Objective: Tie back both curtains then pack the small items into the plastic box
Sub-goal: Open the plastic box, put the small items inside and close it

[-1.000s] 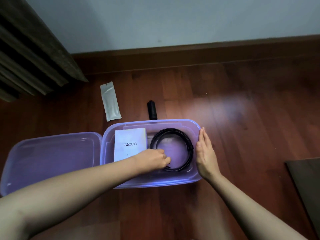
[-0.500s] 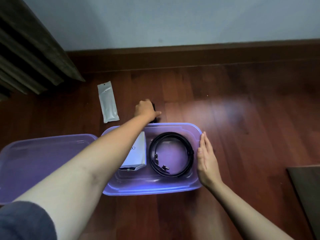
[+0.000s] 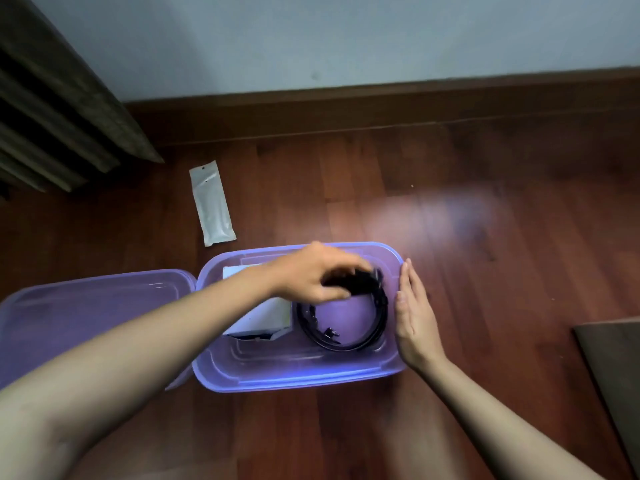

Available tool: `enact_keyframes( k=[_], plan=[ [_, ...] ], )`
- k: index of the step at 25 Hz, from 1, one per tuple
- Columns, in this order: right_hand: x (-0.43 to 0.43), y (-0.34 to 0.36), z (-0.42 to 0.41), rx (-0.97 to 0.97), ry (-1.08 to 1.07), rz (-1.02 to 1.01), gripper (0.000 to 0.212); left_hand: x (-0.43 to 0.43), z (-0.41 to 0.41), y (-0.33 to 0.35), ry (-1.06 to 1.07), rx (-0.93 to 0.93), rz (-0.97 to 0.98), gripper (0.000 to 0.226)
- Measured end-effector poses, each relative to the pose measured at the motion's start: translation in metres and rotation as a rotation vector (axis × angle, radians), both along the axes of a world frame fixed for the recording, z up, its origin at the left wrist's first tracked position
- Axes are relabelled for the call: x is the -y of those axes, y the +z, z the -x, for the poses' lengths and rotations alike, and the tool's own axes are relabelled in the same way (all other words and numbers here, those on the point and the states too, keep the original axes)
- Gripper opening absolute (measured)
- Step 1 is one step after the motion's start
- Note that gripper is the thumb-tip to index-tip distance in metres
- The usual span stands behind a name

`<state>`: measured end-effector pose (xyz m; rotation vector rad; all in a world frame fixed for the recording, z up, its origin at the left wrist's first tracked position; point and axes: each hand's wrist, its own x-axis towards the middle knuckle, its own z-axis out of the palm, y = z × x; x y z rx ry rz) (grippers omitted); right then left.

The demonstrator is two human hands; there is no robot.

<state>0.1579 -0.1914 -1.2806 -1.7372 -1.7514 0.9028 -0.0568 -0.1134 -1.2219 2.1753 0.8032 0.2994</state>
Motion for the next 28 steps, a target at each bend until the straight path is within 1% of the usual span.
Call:
enact_keyframes(
  k=[1,2,3,4,6,8,9,10,11,12,13,14,15,16,18,19,20,21,22,23,25,28],
  plan=[
    [0.0,0.0,0.0,0.005,0.003,-0.002,0.089,0.004,-0.006,-0.008,-0.141,-0.2,-0.079,0.045],
    [0.0,0.0,0.001,0.01,0.006,-0.002,0.091,0.007,-0.014,-0.017,-0.225,-0.421,-0.164,0.046],
    [0.0,0.0,0.001,0.014,0.006,-0.001,0.092,0.01,-0.023,-0.026,-0.265,-0.589,-0.244,0.046],
    [0.0,0.001,0.002,0.016,0.005,0.001,0.093,0.012,-0.032,-0.031,-0.29,-0.692,-0.314,0.045],
    [0.0,0.002,0.002,0.013,0.0,0.006,0.095,0.02,-0.044,-0.037,-0.309,-0.794,-0.363,0.04],
    [0.0,0.002,0.002,0.015,-0.001,0.002,0.096,0.023,-0.045,-0.041,-0.276,-0.832,-0.342,0.036],
    [0.0,0.002,0.002,0.016,-0.001,0.001,0.096,0.021,-0.042,-0.039,-0.247,-0.787,-0.327,0.034],
    [0.0,0.002,0.002,0.016,-0.002,0.0,0.096,0.016,-0.035,-0.034,-0.202,-0.672,-0.304,0.033],
    [0.0,0.002,0.002,0.015,-0.002,0.0,0.096,0.01,-0.026,-0.027,-0.139,-0.488,-0.314,0.034],
    [0.0,0.002,0.001,0.017,-0.001,0.0,0.095,-0.001,-0.014,-0.02,-0.048,-0.306,-0.389,0.037],
    [0.0,0.002,0.001,0.022,0.001,-0.001,0.095,-0.013,0.0,-0.012,0.093,-0.178,-0.487,0.038],
    [0.0,0.001,0.0,0.029,0.003,-0.001,0.093,-0.029,0.017,-0.005,0.276,-0.11,-0.54,0.037],
    [0.0,0.001,0.0,0.035,0.005,-0.001,0.091,-0.045,0.036,-0.001,0.482,-0.118,-0.518,0.038],
    [0.0,0.002,0.001,0.043,0.006,0.002,0.089,-0.06,0.056,0.0,0.688,-0.197,-0.447,0.037],
    [0.0,0.002,0.001,0.062,-0.003,0.016,0.081,-0.083,0.094,-0.013,1.012,-0.496,-0.257,0.037],
    [0.0,0.003,0.001,0.07,-0.008,0.019,0.078,-0.086,0.11,-0.022,1.114,-0.628,-0.144,0.043],
    [0.0,0.003,0.002,0.076,-0.008,0.017,0.077,-0.086,0.121,-0.033,1.168,-0.73,-0.013,0.054],
    [0.0,0.003,0.002,0.079,-0.007,0.014,0.077,-0.083,0.128,-0.042,1.186,-0.795,0.102,0.066],
    [0.0,0.003,0.002,0.083,-0.006,0.012,0.077,-0.081,0.131,-0.053,1.179,-0.83,0.18,0.076],
    [0.0,0.003,0.002,0.085,-0.004,0.009,0.078,-0.079,0.131,-0.06,1.166,-0.847,0.218,0.081],
    [0.0,0.001,0.003,0.087,0.003,-0.002,0.082,-0.077,0.13,-0.07,1.154,-0.862,0.208,0.082],
    [0.0,0.001,0.002,0.091,-0.003,0.008,0.076,-0.076,0.13,-0.072,1.151,-0.858,0.182,0.074]
  ],
)
